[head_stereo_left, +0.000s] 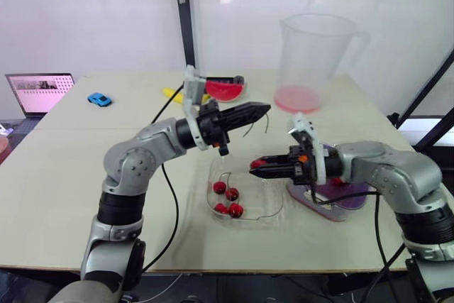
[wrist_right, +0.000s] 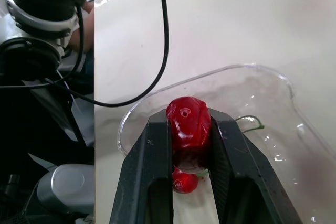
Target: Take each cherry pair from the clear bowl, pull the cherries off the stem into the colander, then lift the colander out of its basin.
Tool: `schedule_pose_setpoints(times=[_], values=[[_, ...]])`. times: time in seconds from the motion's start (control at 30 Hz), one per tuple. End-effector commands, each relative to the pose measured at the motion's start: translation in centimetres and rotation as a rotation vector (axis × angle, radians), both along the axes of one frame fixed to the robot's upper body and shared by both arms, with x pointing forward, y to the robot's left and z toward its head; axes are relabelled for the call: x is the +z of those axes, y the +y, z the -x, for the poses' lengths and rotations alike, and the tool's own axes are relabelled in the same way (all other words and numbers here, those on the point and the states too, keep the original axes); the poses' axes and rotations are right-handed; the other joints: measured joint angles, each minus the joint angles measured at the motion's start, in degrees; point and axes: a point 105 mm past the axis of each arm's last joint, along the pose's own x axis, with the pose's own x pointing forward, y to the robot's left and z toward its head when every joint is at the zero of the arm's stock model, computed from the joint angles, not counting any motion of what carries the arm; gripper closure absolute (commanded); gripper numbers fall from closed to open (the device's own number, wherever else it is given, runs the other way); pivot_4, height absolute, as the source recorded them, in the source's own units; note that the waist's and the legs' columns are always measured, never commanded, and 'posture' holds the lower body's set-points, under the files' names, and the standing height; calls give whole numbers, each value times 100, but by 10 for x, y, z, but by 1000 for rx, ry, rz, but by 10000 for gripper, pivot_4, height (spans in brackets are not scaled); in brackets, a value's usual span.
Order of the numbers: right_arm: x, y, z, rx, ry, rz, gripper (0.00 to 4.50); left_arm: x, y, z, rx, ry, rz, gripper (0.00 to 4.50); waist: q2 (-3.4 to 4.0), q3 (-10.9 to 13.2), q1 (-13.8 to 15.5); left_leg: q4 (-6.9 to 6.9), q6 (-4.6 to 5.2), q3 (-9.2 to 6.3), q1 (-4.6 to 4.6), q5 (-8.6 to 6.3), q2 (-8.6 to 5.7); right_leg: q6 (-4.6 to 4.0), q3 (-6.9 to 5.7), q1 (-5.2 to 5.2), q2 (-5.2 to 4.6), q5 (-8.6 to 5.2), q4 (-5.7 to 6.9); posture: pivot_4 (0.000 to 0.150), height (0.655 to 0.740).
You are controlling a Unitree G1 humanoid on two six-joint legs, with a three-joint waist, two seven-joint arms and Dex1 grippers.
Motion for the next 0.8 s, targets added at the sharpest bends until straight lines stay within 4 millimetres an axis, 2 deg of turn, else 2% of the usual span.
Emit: schedule_pose_setpoints(times=[0.03, 0.13, 0.2, 0.27, 0.37, 0.5, 0.57, 0.6, 0.67, 0.77, 0.8], values=[[39, -31, -1, -55, -95, -24, 39737, 11, 8, 4, 19, -59, 19, 45000, 0, 1, 12, 0, 1, 0, 0, 0, 0, 0, 0, 1, -1, 0, -2, 1500, 7400], [47, -68, -14, -183, -173, 119, 39737, 5, 14, 2, 42, -52, -8, 45000, 1, 1, 7, -1, 6, 3, 0, -4, 0, 0, 1, 1, 0, 0, -5, 1500, 7400], [39, -91, -19, -237, -196, 260, 39737, 0, 16, 1, 57, -48, -56, 45000, 1, 1, 0, -3, 8, 3, 0, -5, 0, 0, -1, 1, 1, 0, -8, 1500, 7400], [22, -109, -18, -239, -166, 398, 39737, -2, 17, 2, 62, -44, -72, 45000, 1, 1, -7, -7, 9, 7, 0, -5, 0, 0, 0, 0, 2, 0, -13, 1500, 7400], [-8, -122, -19, -234, -124, 538, 39737, -4, 21, -1, 82, -42, -70, 45000, 1, 1, -13, -7, 10, 8, 2, -6, 2, 0, 1, 2, 2, 0, -15, 1500, 7400], [-34, -133, -26, -247, -118, 639, 39737, -7, 23, -3, 100, -37, -70, 45000, 4, 2, -15, -7, 7, 8, 1, -4, 3, 0, 4, -2, 2, 0, -13, 1500, 7400], [-43, -135, -29, -260, -114, 662, 30653, -9, 23, -4, 110, -36, -72, 45000, 3, 2, -9, -7, -4, 8, 2, 2, 3, 0, 5, -1, 2, 0, -13, 1500, 7400], [-45, -135, -29, -261, -113, 658, 27538, -9, 24, -4, 117, -36, -73, 45000, 3, 2, -6, -7, -13, 7, 2, 7, 3, 0, 4, 1, 2, 0, -14, 1500, 7400], [-41, -135, -28, -256, -110, 642, 17678, -10, 25, -7, 131, -35, -76, 45000, 3, 2, 7, -7, -19, 7, 1, 11, 3, 0, 4, 0, 2, 0, -14, 1500, 7400], [-24, -139, -26, -268, -131, 622, 2909, -10, 27, -9, 142, -34, -78, 45000, 3, 2, 12, -5, -20, 7, 0, 12, 3, 0, 4, 3, 0, 0, -18, 1500, 7400], [-9, -134, -23, -257, -148, 579, 2909, -11, 28, -9, 148, -35, -79, 45000, 3, 2, 7, -6, -20, 7, 0, 12, 3, 0, 4, 3, 0, 0, -19, 1500, 7400]])
